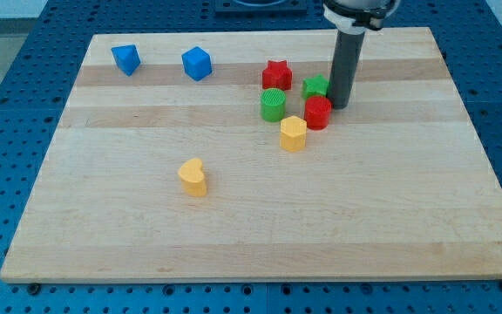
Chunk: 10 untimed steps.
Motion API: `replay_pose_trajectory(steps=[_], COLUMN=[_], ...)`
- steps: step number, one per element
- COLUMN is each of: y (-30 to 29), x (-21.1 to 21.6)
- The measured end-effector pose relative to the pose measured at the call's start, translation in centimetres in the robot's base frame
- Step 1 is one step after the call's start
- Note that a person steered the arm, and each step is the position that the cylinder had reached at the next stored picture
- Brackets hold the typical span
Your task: Move the blue cube parallel to the left of the red star
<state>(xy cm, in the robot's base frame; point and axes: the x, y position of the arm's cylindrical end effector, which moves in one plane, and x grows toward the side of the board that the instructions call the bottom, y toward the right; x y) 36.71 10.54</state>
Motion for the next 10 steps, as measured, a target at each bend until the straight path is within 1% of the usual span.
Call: replay_pose_trajectory(steps=[1,2,3,4,5,6,7,8,9,10], y=[-0.1,0.9,3.8,4.7,0.9,-6.0,-13.4,-19.2,-21.6,-21.7], x=[0.0,0.0,-2.2,-7.0,-11.1,-12.2,-12.5,-12.7,-12.7,-11.3])
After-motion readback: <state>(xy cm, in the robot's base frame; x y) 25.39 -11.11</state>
